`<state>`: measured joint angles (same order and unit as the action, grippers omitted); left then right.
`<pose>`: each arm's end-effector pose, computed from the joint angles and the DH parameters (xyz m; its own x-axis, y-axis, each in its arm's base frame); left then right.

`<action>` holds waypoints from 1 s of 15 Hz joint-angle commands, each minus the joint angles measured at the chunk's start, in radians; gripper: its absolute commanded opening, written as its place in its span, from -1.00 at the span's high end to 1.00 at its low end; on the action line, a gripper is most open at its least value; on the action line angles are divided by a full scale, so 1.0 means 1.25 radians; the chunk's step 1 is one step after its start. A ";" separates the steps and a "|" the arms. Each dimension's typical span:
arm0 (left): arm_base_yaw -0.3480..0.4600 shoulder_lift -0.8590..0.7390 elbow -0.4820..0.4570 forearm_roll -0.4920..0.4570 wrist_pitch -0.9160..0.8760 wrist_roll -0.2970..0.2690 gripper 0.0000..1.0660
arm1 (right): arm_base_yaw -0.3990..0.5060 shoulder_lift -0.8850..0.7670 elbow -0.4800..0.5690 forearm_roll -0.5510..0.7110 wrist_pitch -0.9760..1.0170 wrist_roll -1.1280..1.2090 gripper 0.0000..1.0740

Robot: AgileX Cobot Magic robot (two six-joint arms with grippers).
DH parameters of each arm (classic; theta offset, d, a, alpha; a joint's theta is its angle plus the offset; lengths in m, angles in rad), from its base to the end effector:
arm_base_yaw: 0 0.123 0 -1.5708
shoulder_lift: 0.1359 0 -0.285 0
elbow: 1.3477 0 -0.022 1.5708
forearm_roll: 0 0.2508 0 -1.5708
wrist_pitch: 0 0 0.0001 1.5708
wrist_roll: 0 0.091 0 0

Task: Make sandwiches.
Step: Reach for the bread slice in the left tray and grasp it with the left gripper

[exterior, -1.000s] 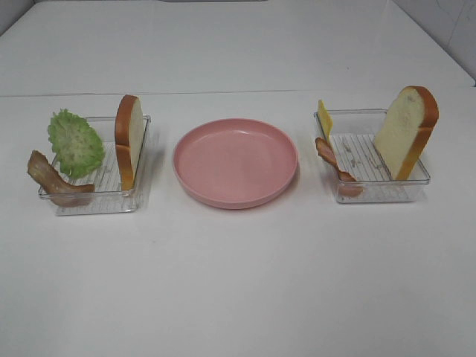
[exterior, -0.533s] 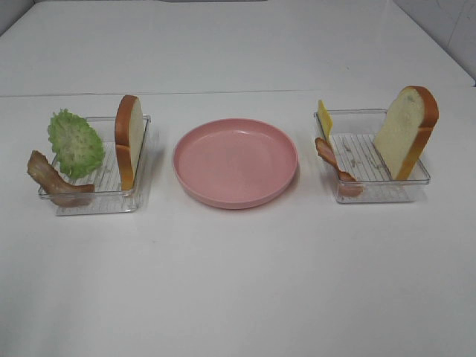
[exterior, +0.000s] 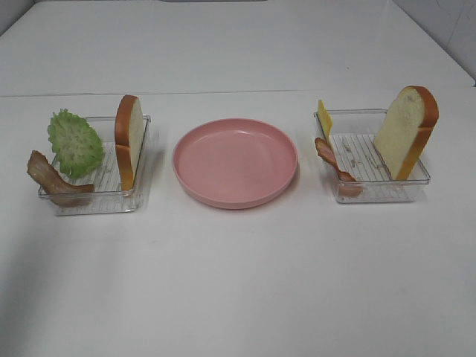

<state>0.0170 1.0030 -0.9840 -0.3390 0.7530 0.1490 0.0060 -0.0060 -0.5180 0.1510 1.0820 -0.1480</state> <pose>0.1999 -0.0173 0.3668 -0.6232 -0.1106 -0.7742 0.1002 0.9705 -0.2193 -0.0094 0.0120 0.2812 -0.4385 -0.0786 -0.8953 -0.1586 0.9873 -0.0089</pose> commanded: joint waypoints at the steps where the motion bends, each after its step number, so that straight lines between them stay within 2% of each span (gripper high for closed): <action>1: -0.010 0.164 -0.122 -0.024 0.084 0.000 -0.82 | -0.005 -0.008 0.001 0.002 -0.002 0.006 -0.42; 3: -0.050 0.278 -0.215 -0.024 0.126 -0.002 -0.82 | -0.005 -0.008 0.001 0.002 -0.002 0.006 -0.42; 4: -0.061 0.302 -0.238 -0.023 0.132 -0.005 -0.81 | -0.005 -0.008 0.001 0.002 -0.002 0.006 -0.42; 7: -0.137 0.459 -0.364 0.021 0.182 -0.061 -0.70 | -0.005 -0.008 0.001 0.002 -0.002 0.006 -0.42; 8: -0.150 0.484 -0.384 0.034 0.190 -0.077 -0.67 | -0.005 -0.008 0.001 0.002 -0.002 0.006 -0.42; 10: -0.206 0.587 -0.475 0.114 0.238 -0.171 -0.58 | -0.005 -0.008 0.001 0.002 -0.002 0.006 -0.42; 12: -0.250 0.679 -0.562 0.224 0.304 -0.300 -0.50 | -0.005 -0.008 0.001 0.002 -0.002 0.006 -0.42; 14: -0.283 0.746 -0.619 0.302 0.337 -0.360 -0.47 | -0.005 -0.008 0.001 0.002 -0.002 0.006 -0.42; 15: -0.292 0.772 -0.640 0.309 0.335 -0.365 -0.47 | -0.005 -0.008 0.001 0.002 -0.002 0.006 -0.42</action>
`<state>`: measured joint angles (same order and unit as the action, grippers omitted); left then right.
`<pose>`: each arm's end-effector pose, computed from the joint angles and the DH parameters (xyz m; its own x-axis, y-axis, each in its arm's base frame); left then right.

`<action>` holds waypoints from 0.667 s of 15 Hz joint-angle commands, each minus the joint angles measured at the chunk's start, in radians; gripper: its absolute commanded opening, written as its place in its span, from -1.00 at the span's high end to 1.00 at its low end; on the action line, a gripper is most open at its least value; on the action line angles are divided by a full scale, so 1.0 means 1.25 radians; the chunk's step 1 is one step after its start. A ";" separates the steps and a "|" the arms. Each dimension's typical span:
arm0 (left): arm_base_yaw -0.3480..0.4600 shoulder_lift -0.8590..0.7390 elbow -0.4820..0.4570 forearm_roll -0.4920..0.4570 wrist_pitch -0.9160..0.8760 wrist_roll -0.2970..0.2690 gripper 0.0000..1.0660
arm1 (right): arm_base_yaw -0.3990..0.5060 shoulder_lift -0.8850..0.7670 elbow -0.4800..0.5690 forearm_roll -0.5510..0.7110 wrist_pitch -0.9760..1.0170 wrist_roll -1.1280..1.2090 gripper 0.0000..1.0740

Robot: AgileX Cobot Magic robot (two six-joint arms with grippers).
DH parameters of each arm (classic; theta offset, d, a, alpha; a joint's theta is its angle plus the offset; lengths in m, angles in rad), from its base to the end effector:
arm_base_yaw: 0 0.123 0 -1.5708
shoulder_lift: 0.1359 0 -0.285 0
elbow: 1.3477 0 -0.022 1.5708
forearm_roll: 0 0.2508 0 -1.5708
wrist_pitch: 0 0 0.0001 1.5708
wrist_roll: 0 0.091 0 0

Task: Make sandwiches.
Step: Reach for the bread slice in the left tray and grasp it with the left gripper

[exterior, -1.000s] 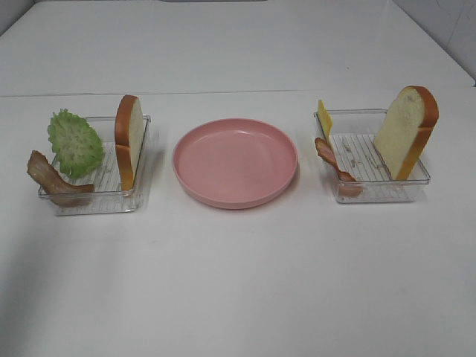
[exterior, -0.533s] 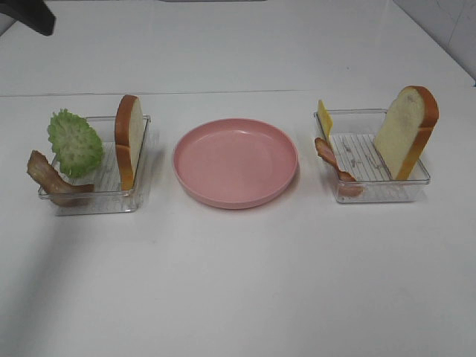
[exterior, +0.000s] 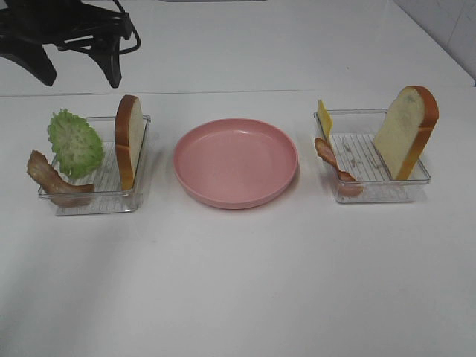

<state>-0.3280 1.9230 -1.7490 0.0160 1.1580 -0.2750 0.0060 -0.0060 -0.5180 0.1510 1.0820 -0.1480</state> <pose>0.3928 -0.1323 0.2887 -0.9490 0.0426 -0.3125 0.0683 0.9951 -0.0716 -0.0094 0.0120 0.2812 -0.4385 -0.0786 -0.8953 -0.1586 0.9873 -0.0089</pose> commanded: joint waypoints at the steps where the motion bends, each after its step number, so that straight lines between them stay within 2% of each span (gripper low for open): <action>1: -0.024 0.061 -0.046 0.023 0.009 -0.026 -0.47 | -0.005 -0.008 0.001 0.002 -0.002 0.006 -0.42; 5: -0.025 0.150 -0.088 0.024 -0.034 -0.041 -0.45 | -0.005 -0.008 0.001 0.002 -0.002 0.006 -0.42; 7: -0.025 0.178 -0.088 -0.004 -0.055 -0.041 -0.38 | -0.005 -0.008 0.001 0.002 -0.002 0.006 -0.42; 10: -0.025 0.210 -0.088 -0.007 -0.061 -0.041 -0.37 | -0.005 -0.008 0.001 0.003 -0.002 0.006 -0.42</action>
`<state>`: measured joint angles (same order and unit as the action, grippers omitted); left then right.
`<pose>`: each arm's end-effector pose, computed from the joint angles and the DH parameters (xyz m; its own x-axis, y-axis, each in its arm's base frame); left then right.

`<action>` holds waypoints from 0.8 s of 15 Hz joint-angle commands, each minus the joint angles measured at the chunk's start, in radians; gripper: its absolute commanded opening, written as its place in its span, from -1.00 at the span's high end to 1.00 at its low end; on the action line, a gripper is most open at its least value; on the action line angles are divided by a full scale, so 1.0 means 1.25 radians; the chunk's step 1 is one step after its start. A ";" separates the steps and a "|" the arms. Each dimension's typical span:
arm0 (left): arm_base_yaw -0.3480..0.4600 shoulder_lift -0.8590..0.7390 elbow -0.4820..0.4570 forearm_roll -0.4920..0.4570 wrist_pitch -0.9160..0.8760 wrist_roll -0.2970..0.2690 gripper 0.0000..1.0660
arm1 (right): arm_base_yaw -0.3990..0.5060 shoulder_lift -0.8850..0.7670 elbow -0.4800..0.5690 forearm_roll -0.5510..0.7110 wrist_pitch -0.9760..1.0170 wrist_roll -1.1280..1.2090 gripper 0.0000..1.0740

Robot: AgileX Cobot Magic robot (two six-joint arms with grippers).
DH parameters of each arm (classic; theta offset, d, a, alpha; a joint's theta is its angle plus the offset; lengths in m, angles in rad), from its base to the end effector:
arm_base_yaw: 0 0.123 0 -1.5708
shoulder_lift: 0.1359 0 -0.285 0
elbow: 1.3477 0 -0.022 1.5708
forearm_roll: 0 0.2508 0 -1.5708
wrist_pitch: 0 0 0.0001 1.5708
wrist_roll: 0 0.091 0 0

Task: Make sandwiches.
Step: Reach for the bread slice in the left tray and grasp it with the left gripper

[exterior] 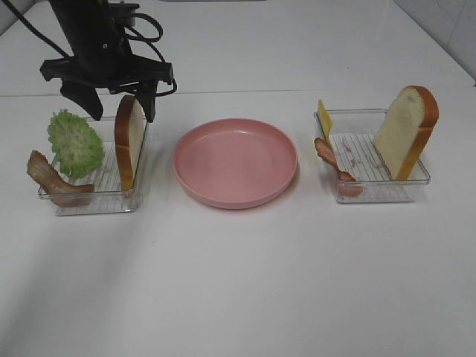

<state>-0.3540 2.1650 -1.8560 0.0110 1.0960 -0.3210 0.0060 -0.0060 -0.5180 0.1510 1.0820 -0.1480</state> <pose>0.4339 -0.1594 0.2135 -0.9702 0.0273 -0.2409 0.0451 0.9966 -0.0688 -0.0094 0.0120 0.2812 -0.4385 -0.0786 -0.8953 -0.1586 0.9873 -0.0089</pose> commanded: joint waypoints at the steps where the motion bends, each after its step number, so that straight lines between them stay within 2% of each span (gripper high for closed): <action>1: -0.004 0.026 -0.002 -0.003 -0.013 -0.004 -0.37 | -0.005 -0.008 0.001 0.003 -0.002 0.006 -0.42; 3: -0.004 0.040 -0.002 -0.002 -0.022 -0.004 -0.20 | -0.005 -0.008 0.001 0.003 -0.002 0.006 -0.42; 5: -0.004 0.043 -0.002 -0.002 -0.031 -0.004 0.25 | -0.005 -0.008 0.001 0.003 -0.002 0.006 -0.42; 6: -0.004 0.043 -0.002 -0.002 -0.034 -0.004 0.36 | -0.005 -0.008 0.001 0.003 -0.002 0.006 -0.42; 7: -0.004 0.042 -0.002 -0.002 -0.039 -0.004 0.60 | -0.005 -0.008 0.001 0.003 -0.002 0.006 -0.42; 8: -0.004 0.042 -0.002 -0.003 -0.048 -0.004 1.00 | -0.005 -0.008 0.001 0.003 -0.002 0.006 -0.42; 12: -0.004 0.007 -0.004 -0.009 -0.012 -0.002 1.00 | -0.005 -0.008 0.001 0.003 -0.002 0.006 -0.42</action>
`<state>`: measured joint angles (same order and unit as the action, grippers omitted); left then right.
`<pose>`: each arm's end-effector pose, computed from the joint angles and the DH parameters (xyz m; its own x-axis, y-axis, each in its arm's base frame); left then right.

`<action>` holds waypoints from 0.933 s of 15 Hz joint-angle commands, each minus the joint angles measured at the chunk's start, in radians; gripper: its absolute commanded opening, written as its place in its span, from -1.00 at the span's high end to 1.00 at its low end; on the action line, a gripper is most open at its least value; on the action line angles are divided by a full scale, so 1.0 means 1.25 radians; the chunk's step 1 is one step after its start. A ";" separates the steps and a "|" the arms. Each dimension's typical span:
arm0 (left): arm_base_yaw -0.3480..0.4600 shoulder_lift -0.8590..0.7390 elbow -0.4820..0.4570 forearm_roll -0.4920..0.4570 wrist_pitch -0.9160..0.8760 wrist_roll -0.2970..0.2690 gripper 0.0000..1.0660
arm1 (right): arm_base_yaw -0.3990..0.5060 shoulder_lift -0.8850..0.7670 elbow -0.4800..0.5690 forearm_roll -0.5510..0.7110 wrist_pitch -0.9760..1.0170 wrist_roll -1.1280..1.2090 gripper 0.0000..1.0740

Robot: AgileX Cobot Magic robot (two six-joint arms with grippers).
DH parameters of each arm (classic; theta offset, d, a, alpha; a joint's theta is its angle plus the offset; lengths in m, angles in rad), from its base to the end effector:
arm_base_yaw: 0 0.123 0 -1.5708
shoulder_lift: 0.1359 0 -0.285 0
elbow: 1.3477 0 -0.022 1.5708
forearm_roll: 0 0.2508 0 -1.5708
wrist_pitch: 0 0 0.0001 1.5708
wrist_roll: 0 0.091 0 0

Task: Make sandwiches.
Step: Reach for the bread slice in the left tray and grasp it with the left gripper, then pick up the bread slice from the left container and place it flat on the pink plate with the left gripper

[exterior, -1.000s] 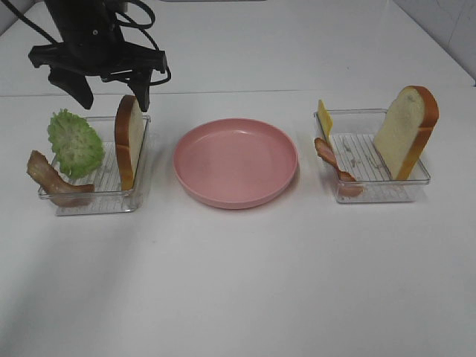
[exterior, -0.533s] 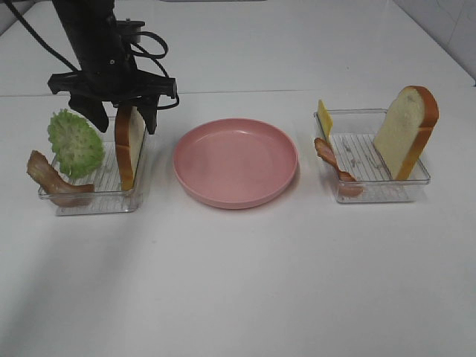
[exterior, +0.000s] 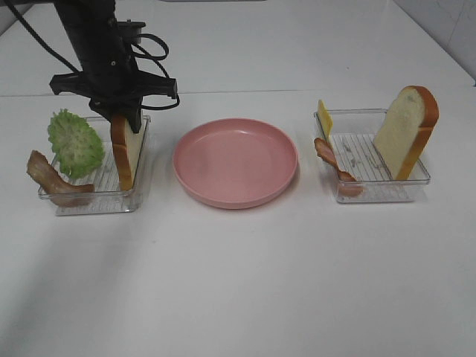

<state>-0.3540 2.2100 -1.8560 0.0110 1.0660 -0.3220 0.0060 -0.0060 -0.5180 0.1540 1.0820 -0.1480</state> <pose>0.4398 -0.1616 0.1932 -0.9735 0.0278 -0.2270 0.0435 0.9970 -0.0645 -0.0094 0.0123 0.2813 -0.4384 -0.0771 -0.8955 -0.1603 0.9870 -0.0065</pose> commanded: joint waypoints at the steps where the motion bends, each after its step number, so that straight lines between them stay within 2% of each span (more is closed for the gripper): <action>1: -0.004 -0.042 -0.004 -0.009 0.014 -0.001 1.00 | -0.005 -0.008 0.001 0.000 -0.002 0.006 -0.42; 4: -0.004 -0.127 -0.005 -0.026 0.015 -0.001 1.00 | -0.005 -0.008 0.001 0.000 -0.002 0.006 -0.42; 6: 0.001 -0.161 -0.006 -0.077 0.000 0.019 1.00 | -0.005 -0.008 0.001 0.000 -0.002 0.006 -0.42; 9: 0.014 -0.138 -0.006 -0.258 -0.064 0.130 1.00 | -0.005 -0.007 0.001 0.002 -0.002 0.006 -0.42; 13: 0.018 -0.046 -0.006 -0.552 -0.162 0.283 1.00 | -0.005 -0.006 0.001 0.003 -0.002 0.006 -0.42; 14: 0.018 -0.002 -0.006 -0.655 -0.172 0.333 1.00 | -0.005 -0.006 0.001 0.003 -0.002 0.006 -0.42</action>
<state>-0.3330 2.1950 -1.8640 -0.7560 0.8690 0.0730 0.0060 -0.0060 -0.5180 0.1550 1.0820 -0.1480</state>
